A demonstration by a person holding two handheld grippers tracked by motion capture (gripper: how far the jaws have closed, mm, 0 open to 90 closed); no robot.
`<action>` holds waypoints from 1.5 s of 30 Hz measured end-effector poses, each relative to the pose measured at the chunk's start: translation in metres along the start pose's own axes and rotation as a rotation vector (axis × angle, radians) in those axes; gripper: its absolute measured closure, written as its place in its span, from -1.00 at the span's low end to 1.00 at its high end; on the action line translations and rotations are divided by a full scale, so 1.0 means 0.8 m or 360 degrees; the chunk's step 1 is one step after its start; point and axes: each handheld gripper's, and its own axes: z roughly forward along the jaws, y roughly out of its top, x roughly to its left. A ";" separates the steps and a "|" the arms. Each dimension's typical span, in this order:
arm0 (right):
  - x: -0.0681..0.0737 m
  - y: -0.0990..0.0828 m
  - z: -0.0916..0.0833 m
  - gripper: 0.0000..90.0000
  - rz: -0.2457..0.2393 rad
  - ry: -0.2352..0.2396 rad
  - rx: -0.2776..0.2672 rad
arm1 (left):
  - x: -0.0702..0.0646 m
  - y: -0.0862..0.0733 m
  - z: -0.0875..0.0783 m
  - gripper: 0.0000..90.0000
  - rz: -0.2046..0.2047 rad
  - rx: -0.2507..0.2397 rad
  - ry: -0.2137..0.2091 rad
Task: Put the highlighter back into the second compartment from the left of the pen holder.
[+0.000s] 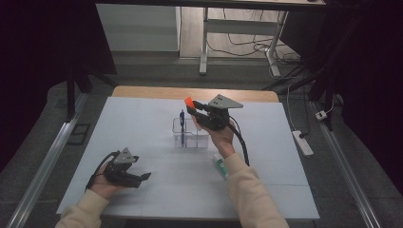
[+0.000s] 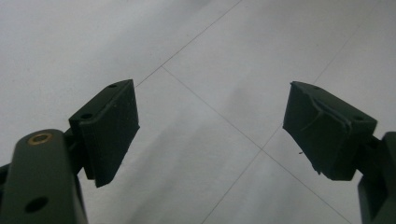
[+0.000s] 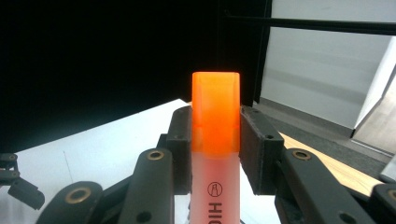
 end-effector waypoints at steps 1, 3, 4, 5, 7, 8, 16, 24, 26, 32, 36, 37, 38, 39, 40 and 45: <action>0.000 -0.001 0.003 0.48 -0.0003 0.0005 -0.0005 | 0.000 0.000 0.000 -0.60 0.0000 0.0000 -0.0001; 0.000 -0.002 0.007 0.48 -0.0002 0.0012 -0.0001 | 0.000 0.000 0.000 -0.60 0.0000 0.0001 -0.0002; 0.000 -0.003 0.010 0.48 0.0002 0.0010 -0.0003 | 0.000 0.000 0.000 -0.60 0.0000 0.0002 -0.0002; 0.000 -0.003 0.012 0.48 0.0008 0.0013 -0.0003 | 0.000 0.000 0.000 -0.60 0.0000 0.0003 -0.0003; 0.000 -0.004 0.016 0.48 0.0013 0.0013 -0.0006 | 0.001 0.000 0.000 -0.60 -0.0001 0.0005 -0.0003; 0.000 -0.005 0.018 0.48 0.0010 0.0014 -0.0015 | 0.001 -0.001 0.000 -0.60 -0.0001 0.0006 -0.0004; -0.002 -0.012 0.031 0.48 0.0040 0.0001 -0.0037 | 0.002 -0.001 0.000 -0.60 -0.0002 0.0003 -0.0003; -0.002 -0.015 0.034 0.47 0.0052 -0.0002 -0.0025 | 0.002 -0.001 0.000 -0.60 -0.0002 0.0004 -0.0005; -0.002 -0.015 0.034 0.47 0.0048 -0.0002 -0.0029 | 0.002 -0.001 0.000 -0.60 -0.0001 0.0006 -0.0004; -0.001 -0.019 0.035 0.19 0.0035 -0.0041 0.0005 | 0.002 -0.002 0.000 -0.60 -0.0001 0.0006 -0.0006; -0.001 -0.018 0.030 0.07 0.0046 -0.0064 0.0014 | 0.002 -0.002 0.000 -0.60 -0.0003 0.0006 -0.0006; -0.001 -0.017 0.029 0.05 0.0048 -0.0061 0.0013 | 0.002 -0.002 0.000 -0.60 -0.0002 0.0008 -0.0007; -0.001 -0.017 0.027 0.05 0.0053 -0.0064 0.0017 | 0.002 -0.002 0.000 -0.60 0.0000 0.0009 -0.0006; -0.001 -0.016 0.025 0.05 0.0055 -0.0066 0.0021 | 0.002 -0.002 0.000 -0.60 0.0001 0.0011 -0.0006; -0.002 -0.016 0.023 0.05 0.0055 -0.0065 0.0025 | 0.002 -0.002 0.000 -0.60 0.0002 0.0011 -0.0007; -0.005 -0.016 0.014 0.06 0.0066 -0.0055 0.0041 | 0.001 -0.001 0.001 -0.60 0.0003 0.0012 -0.0006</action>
